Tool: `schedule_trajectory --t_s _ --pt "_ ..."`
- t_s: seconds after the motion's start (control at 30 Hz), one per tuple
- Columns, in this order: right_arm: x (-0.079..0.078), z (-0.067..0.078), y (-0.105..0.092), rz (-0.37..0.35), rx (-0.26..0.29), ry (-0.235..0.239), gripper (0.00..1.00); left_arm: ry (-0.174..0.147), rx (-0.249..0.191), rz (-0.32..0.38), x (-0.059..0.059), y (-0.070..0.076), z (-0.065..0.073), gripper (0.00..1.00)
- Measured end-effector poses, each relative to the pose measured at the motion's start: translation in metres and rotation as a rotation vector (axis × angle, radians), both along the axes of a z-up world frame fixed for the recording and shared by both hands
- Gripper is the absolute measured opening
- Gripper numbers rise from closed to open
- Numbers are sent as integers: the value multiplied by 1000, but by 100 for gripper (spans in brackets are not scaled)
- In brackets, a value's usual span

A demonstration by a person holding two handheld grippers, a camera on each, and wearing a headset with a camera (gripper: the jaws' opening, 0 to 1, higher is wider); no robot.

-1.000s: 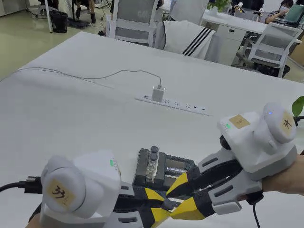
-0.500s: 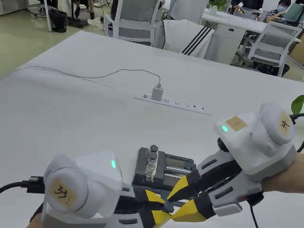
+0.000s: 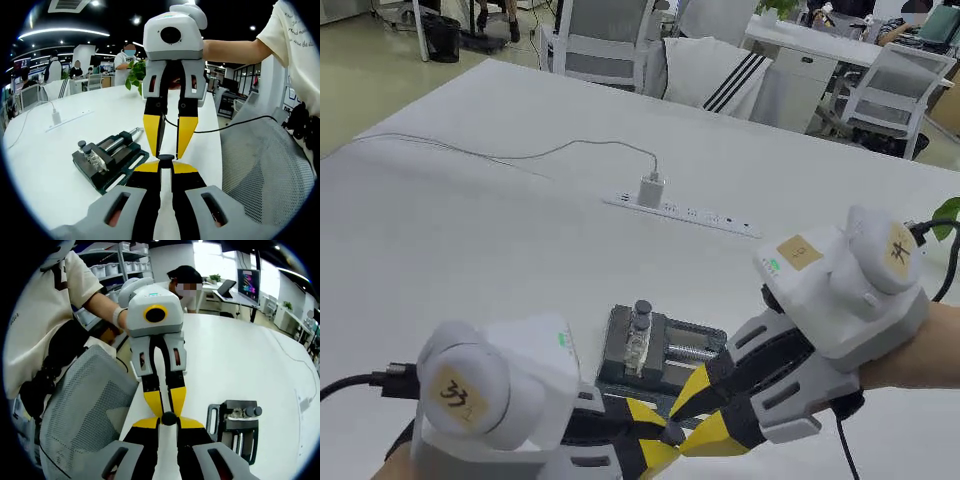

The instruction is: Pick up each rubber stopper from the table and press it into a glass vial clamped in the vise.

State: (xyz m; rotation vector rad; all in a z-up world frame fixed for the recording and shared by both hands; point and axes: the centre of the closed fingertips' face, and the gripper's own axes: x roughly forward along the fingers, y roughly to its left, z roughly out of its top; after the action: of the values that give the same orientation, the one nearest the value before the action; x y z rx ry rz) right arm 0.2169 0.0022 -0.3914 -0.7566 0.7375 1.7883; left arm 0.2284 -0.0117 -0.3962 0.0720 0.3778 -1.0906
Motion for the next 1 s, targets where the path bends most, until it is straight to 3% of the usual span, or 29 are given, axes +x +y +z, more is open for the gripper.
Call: schedule_trajectory --t_s 0.2,0.47,0.53,1.0 --pt "1 0 0 21 -14 -22 7 2 -8 9 0 0 0 3" --pt "4 2 0 28 -27 -25 7 -55 33 1 3 0 2 3" --pt "4 2 0 30 -32 -28 7 -84 64 -9 3 -1 2 3" --pt "3 0 -2 55 -41 -44 6 -51 50 -10 3 -2 0 3"
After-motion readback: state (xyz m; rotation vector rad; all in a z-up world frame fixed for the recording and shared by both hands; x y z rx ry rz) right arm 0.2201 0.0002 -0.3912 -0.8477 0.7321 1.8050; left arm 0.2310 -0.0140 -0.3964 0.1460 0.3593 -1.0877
